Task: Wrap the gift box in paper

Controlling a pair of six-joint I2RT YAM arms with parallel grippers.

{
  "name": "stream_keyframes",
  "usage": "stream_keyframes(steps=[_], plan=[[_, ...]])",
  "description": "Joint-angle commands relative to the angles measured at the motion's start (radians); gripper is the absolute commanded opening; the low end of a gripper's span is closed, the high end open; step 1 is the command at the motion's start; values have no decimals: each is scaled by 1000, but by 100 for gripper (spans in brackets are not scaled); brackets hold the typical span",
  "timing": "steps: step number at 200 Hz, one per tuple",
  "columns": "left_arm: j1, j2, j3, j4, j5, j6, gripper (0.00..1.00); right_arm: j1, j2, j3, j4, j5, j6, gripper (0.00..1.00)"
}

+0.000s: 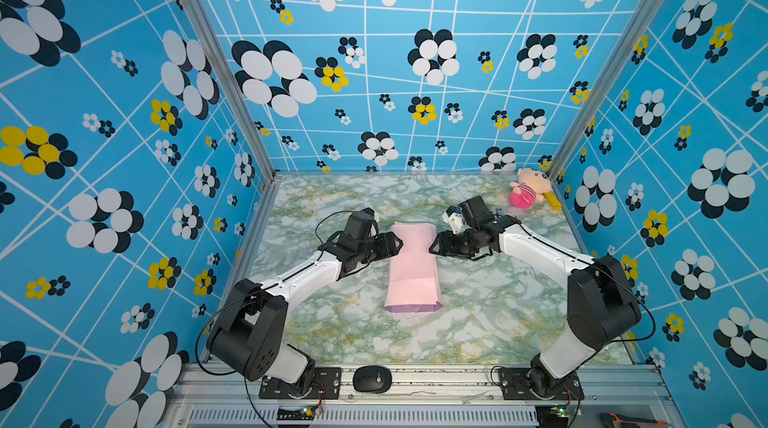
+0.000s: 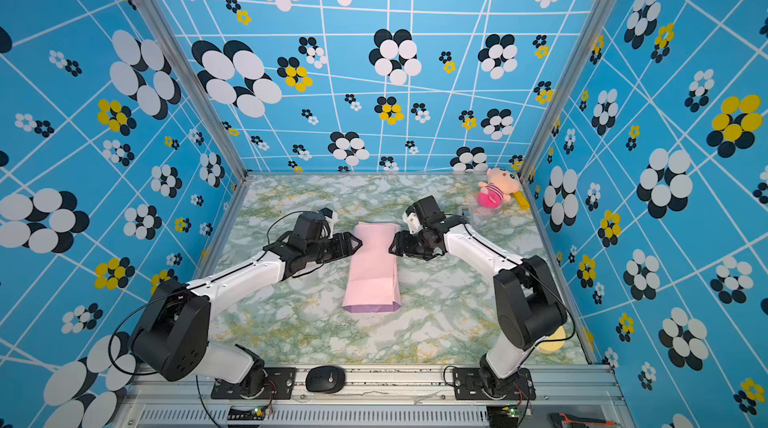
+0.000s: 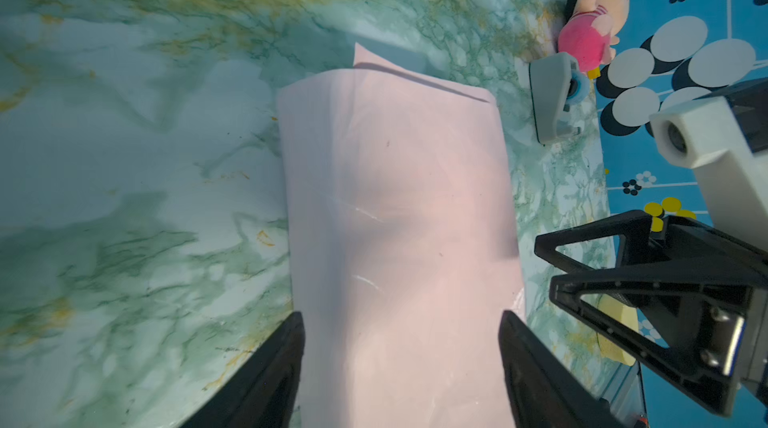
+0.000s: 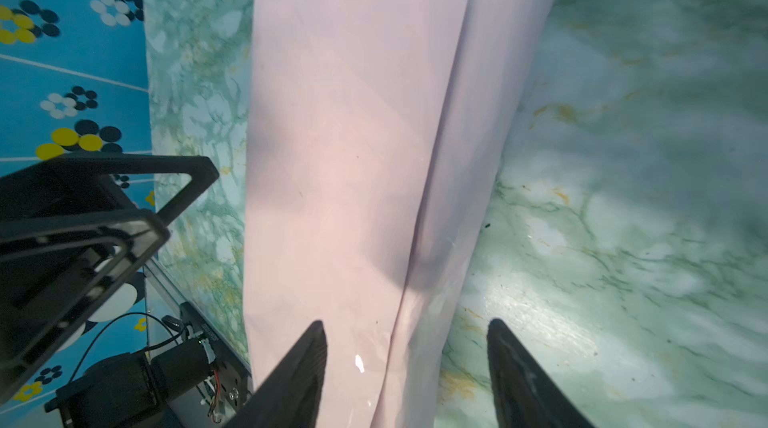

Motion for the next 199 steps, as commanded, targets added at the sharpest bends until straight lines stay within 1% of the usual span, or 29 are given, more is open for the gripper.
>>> stream_keyframes(steps=[1, 26, 60, 81, 114, 147, 157, 171, 182, 199], plan=[[-2, 37, -46, -24, 42, -25, 74, 36, 61, 60, -49, -48, 23, 63], [-22, 62, -46, 25, 55, -50, 73, 37, 91, 67, -32, -47, 51, 64], [-58, 92, -5, 37, 55, -56, 72, 37, 118, 94, -29, -47, 78, 63], [-61, 108, 9, 47, 50, -66, 72, 33, 126, 107, -19, -37, 92, 62], [-60, 133, 42, 60, 44, -66, 72, 18, 154, 146, -6, -50, 97, 62], [-57, 184, 101, 58, 38, -48, 72, -14, 204, 224, -15, -56, 79, 62], [-53, 193, 122, 38, 26, -35, 72, -27, 217, 252, -36, -49, 65, 62], [-48, 180, 144, -4, -19, 6, 74, -49, 209, 274, -72, -15, 39, 62], [-49, 145, 154, -46, -68, 65, 76, -68, 176, 271, -86, 5, 23, 63], [-52, 83, 167, -97, -130, 175, 78, -96, 98, 215, -71, 23, 4, 63]])
